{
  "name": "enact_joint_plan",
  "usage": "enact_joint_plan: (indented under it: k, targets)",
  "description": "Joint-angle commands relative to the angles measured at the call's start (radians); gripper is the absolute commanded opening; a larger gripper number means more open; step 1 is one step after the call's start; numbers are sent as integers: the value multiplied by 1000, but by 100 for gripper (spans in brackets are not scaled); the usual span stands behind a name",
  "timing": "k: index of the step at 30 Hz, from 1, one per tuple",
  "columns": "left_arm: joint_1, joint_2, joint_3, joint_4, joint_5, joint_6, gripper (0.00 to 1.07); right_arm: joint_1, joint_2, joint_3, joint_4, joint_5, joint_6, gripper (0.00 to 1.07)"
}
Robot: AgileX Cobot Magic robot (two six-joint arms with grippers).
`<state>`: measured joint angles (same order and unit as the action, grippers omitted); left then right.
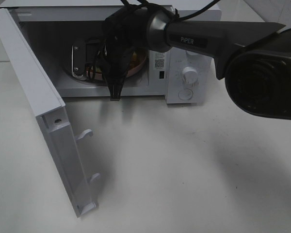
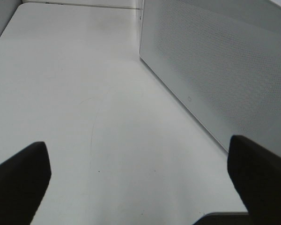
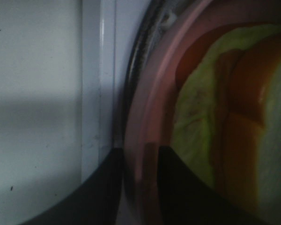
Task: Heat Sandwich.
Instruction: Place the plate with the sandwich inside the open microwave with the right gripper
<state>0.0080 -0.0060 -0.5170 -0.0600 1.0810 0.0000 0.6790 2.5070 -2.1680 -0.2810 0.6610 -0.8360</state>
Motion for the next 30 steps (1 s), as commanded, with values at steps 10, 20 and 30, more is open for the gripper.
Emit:
enact_joint_plan:
  k: [10,20,30]
  targets:
    - [-7,-17,2,-2,-13,0,97,0,-61,68,12,-72,19,75]
    - [-7,-17,2,-2,-13,0,97,0,-148,220,31,-148,20,79]
    - [-7,-17,2,-2,-13,0,97,0,-281,427,28,-227,19,77]
